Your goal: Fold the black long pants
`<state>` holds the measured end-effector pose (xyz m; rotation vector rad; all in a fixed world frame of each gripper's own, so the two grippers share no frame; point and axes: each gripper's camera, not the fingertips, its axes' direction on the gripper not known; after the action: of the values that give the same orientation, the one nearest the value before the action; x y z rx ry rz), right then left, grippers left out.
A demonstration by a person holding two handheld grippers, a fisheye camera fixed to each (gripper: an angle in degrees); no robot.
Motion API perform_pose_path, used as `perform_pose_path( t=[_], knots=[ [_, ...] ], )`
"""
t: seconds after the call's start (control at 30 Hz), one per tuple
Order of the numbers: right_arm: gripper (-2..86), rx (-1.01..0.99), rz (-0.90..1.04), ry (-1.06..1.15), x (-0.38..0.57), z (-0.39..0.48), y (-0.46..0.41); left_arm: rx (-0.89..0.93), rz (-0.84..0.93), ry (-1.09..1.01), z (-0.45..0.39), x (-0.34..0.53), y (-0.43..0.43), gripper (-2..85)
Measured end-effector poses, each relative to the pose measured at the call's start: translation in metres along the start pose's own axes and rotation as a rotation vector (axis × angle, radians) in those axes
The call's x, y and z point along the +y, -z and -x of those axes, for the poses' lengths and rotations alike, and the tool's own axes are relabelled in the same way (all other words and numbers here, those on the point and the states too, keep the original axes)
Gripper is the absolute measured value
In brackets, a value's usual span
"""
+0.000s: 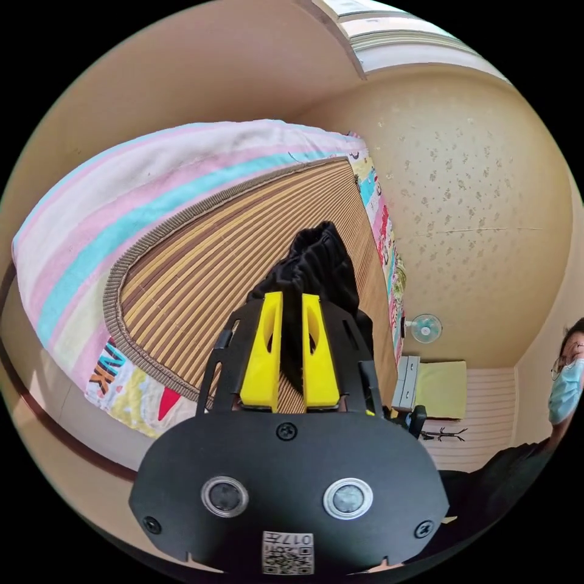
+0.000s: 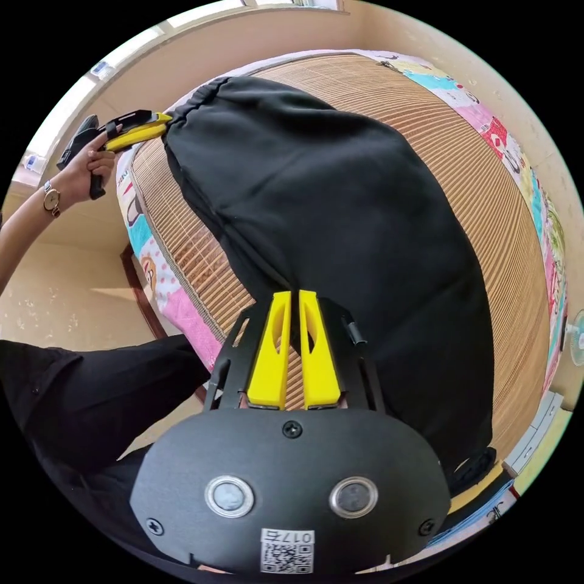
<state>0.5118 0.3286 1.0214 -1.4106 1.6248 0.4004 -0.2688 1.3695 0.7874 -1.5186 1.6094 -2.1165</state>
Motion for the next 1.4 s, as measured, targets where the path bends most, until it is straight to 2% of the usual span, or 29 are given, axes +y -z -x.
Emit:
perform_pose_path(
  t=[0.17,0.37,0.5,0.57,0.63,0.67,0.73,0.8,0.87,1.07,1.13,1.23,1.4],
  knots=[
    [3.2,-0.042,-0.102,-0.061,0.023,-0.006,0.036,0.080,-0.012,-0.022,0.005,-0.001,-0.002,5.3],
    [3.5,-0.053,-0.004,-0.019,0.043,-0.003,-0.009,0.074,-0.090,0.137,0.036,0.021,-0.032,6.1],
    [4.5,-0.185,-0.088,-0.143,0.070,-0.034,0.008,0.013,-0.163,0.149,0.023,0.032,-0.040,7.4],
    [5.2,-0.270,-0.142,-0.274,0.101,-0.062,0.017,-0.076,-0.121,0.076,-0.004,0.036,-0.050,8.4],
    [5.8,-0.335,-0.204,-0.516,0.159,-0.112,0.025,-0.187,-0.077,-0.010,-0.033,0.045,-0.063,9.8],
    [5.8,-0.334,-0.214,-0.577,0.176,-0.125,0.026,-0.299,-0.072,-0.072,-0.055,0.056,-0.073,9.9],
    [5.8,-0.243,-0.222,-0.812,0.246,-0.176,0.031,-0.382,0.005,-0.186,-0.084,0.072,-0.100,9.9],
    [5.9,-0.091,-0.153,-0.957,0.293,-0.210,0.033,-0.352,0.105,-0.279,-0.108,0.088,-0.132,10.1],
    [6.7,-0.009,-0.118,-1.078,0.334,-0.241,0.035,-0.231,0.207,-0.355,-0.138,0.114,-0.181,10.1],
    [7.7,-0.174,-0.295,-1.422,0.443,-0.319,0.031,-0.064,0.585,-0.575,-0.207,0.193,-0.322,9.4],
    [8.1,-0.262,-0.332,-1.535,0.475,-0.339,0.019,-0.039,0.613,-0.622,-0.224,0.206,-0.347,9.5],
    [8.3,-0.357,-0.428,-1.564,0.502,-0.349,0.010,-0.030,0.610,-0.675,-0.249,0.219,-0.379,9.9],
    [8.5,-0.415,-0.465,-1.569,0.525,-0.351,0.002,-0.043,0.596,-0.669,-0.273,0.230,-0.423,9.9]
  ],
)
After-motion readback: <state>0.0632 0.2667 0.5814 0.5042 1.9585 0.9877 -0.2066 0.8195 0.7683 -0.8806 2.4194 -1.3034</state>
